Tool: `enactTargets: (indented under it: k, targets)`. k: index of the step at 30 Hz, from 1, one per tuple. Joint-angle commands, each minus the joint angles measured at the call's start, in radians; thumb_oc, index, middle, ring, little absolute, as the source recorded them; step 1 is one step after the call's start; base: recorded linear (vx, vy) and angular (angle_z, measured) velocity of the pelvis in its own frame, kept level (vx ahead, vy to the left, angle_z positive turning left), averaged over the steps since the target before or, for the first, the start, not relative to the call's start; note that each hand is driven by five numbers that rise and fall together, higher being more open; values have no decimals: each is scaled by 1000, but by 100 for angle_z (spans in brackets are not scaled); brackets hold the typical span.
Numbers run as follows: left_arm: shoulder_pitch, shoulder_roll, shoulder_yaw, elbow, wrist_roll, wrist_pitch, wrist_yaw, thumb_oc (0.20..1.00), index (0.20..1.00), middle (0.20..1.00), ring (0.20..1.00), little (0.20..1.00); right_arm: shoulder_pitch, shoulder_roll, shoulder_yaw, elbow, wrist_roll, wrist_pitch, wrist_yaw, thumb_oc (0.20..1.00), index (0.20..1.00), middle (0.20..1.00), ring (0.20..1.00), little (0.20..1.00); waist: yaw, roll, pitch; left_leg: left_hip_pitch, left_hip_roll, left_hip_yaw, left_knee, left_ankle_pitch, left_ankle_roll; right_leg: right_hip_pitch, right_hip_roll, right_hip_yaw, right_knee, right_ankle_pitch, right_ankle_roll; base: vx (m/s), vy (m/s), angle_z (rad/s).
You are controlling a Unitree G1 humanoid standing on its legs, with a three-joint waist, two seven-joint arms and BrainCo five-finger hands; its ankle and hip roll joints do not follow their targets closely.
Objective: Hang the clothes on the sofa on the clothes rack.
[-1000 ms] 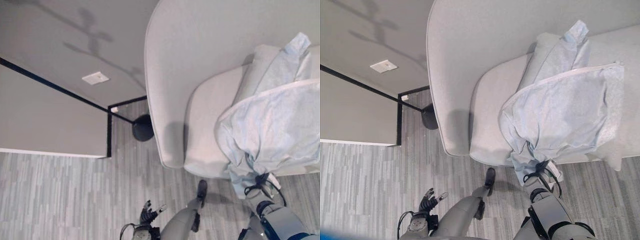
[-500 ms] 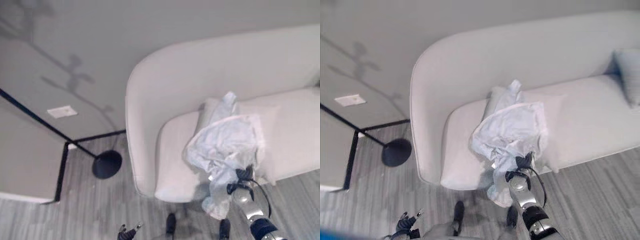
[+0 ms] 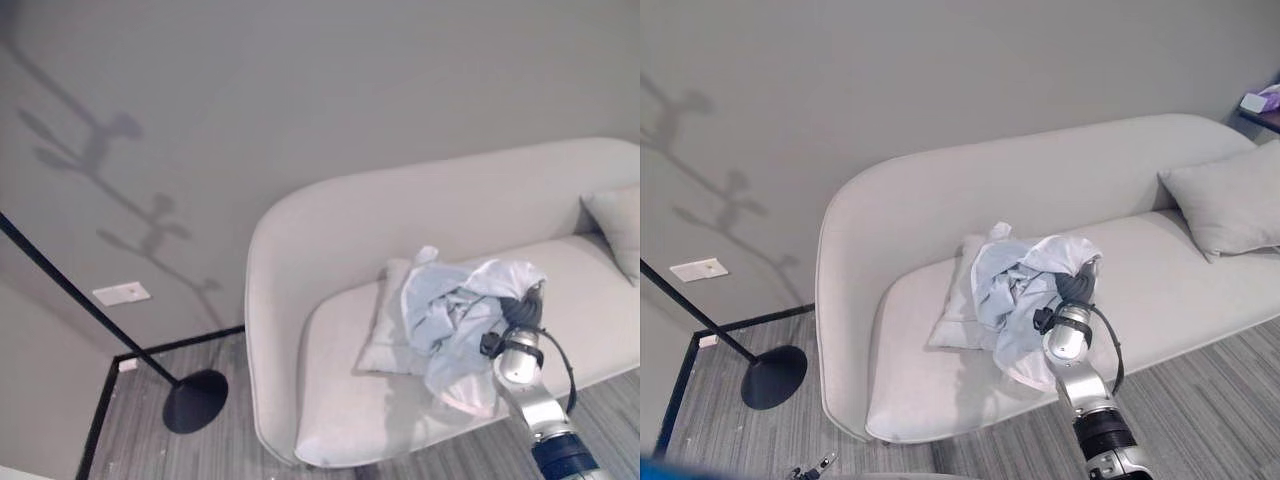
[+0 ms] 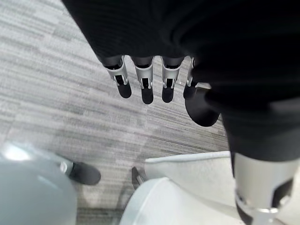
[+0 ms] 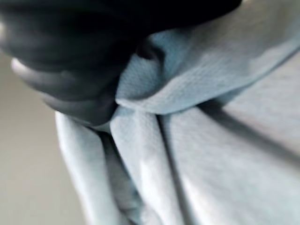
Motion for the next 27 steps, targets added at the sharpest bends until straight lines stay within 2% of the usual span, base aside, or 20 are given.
enactTargets:
  k: [1,9,13,15,18,19,20,24,25,26,27]
  targets:
    - [-46,9,-5,67,7,12,-8,1000,1000,1000,1000,1000,-88,-30,-42,-102,21,-85,6,200,200,200,200,200,15,-44,1,-30,45,-14,11,5,-25,77,-3,-22,47,-73,-8,-35,-51,-9]
    - [-35,-5,3,29,-42,21,9,1000,1000,1000,1000,1000,-132,-34,-8,-252,22,-73,39,200,200,200,200,200,20,-38,13,-6,82,-37,11,27,-42,82,31,-22,149,-150,-39,-74,-86,2]
    - [-32,-6,-29,-77,-36,-7,47,1000,1000,1000,1000,1000,-135,-14,42,-375,-5,-92,60,200,200,200,200,200,24,-37,19,-5,111,-50,11,51,-63,96,63,-35,155,-176,-57,-99,-131,17]
    - [-26,8,-78,-234,-8,-32,94,1000,1000,1000,1000,1000,-141,9,91,-438,3,-104,59,200,200,200,200,200,28,-32,25,-18,136,-61,11,81,-80,101,92,-41,148,-186,-71,-162,-175,6]
    - [5,37,-123,-411,53,-49,145,1000,1000,1000,1000,1000,-136,31,127,-487,9,-111,42,200,200,200,200,200,31,-25,28,-33,161,-74,11,108,-95,109,121,-53,141,-197,-84,-140,-148,20]
    - [-12,61,-136,-438,175,-33,241,1000,1000,1000,1000,1000,-125,39,153,-523,21,-123,17,200,200,200,200,200,30,-22,26,-39,174,-82,11,121,-104,114,137,-60,138,-203,-91,-100,-110,10]
    - [-12,60,-136,-439,176,-32,242,1000,1000,1000,1000,1000,-125,39,153,-524,20,-123,17,200,200,200,200,200,30,-21,26,-39,174,-82,11,121,-105,114,137,-60,138,-203,-91,-80,-101,10]
    - [-49,113,-167,-490,401,-50,405,1000,1000,1000,1000,1000,-127,29,166,-579,22,-154,-18,200,200,200,200,200,22,-20,17,-42,196,-81,11,137,-122,119,158,-68,136,-208,-98,-45,-60,13]
    - [-49,113,-167,-490,402,-50,406,1000,1000,1000,1000,1000,-127,29,166,-579,23,-154,-18,200,200,200,200,200,22,-20,17,-42,196,-81,11,137,-122,120,158,-68,136,-208,-98,-41,-39,-2]
    - [-86,134,-177,-456,481,-66,487,1000,1000,1000,1000,1000,-133,30,183,-592,35,-173,-25,200,200,200,200,200,15,-19,10,-44,207,-74,11,142,-129,119,164,-70,136,-208,-99,-24,-27,-4]
    - [-101,139,-181,-451,504,-73,526,1000,1000,1000,1000,1000,-141,28,190,-597,47,-182,-24,200,200,200,200,200,12,-18,7,-43,211,-69,11,142,-131,118,166,-70,137,-208,-99,-29,-31,-4]
